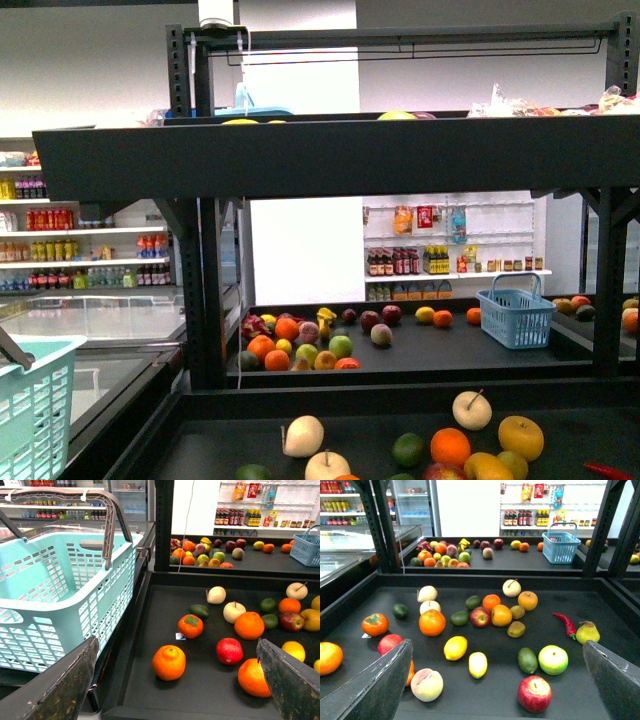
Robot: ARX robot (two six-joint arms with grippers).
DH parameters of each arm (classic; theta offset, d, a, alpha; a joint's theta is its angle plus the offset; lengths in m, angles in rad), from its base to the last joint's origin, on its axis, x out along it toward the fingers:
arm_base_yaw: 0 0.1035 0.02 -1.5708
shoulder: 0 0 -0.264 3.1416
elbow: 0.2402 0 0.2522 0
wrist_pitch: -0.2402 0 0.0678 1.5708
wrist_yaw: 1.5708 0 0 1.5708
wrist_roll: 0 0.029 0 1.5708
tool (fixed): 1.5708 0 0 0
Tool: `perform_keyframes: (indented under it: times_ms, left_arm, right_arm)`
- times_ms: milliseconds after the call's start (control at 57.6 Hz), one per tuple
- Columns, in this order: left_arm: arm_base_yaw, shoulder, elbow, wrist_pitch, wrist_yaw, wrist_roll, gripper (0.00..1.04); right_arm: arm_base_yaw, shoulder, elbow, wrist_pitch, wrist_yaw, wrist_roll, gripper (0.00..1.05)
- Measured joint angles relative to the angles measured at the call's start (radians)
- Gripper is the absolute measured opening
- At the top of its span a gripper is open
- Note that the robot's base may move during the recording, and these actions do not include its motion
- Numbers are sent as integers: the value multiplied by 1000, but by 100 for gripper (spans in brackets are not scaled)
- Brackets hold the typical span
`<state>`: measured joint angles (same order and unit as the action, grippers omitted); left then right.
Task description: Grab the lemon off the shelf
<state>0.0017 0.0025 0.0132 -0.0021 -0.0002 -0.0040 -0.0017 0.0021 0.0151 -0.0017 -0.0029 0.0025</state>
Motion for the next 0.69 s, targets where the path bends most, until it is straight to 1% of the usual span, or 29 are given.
perform_keyframes:
  times_ms: [87, 104, 139, 156, 226, 312, 399, 486, 590, 694]
  left_arm:
    - [0, 0, 0, 0, 0, 0, 97]
    - [3, 10, 6, -22, 16, -22, 97]
    - [24, 84, 45, -118, 83, -140, 97]
    - [40, 137, 58, -122, 116, -192, 97]
    - [92, 290, 106, -70, 180, -354, 97]
    - [155, 478, 216, 34, 257, -460, 97]
    - [246, 694, 399, 100, 355, -586, 97]
    - [339, 907, 595, 114, 442, -719, 97]
    - [404, 1124, 793, 119, 480, -851, 97]
    - [444, 1331, 978, 77, 498, -941, 97]
  right_arm:
    - [0, 0, 0, 0, 0, 0, 102]
    - [0, 0, 0, 0, 0, 0, 102]
    - [0, 0, 0, 0, 0, 0, 102]
    - [0, 0, 0, 0, -1, 0, 102]
    - [0, 0, 0, 0, 0, 0, 102]
    - [0, 0, 0, 0, 0, 0, 102]
    - [0, 0, 0, 0, 0, 0, 102]
    - [0, 0, 0, 0, 0, 0, 102]
    - [0, 0, 0, 0, 0, 0, 102]
    - [0, 0, 0, 0, 0, 0, 102]
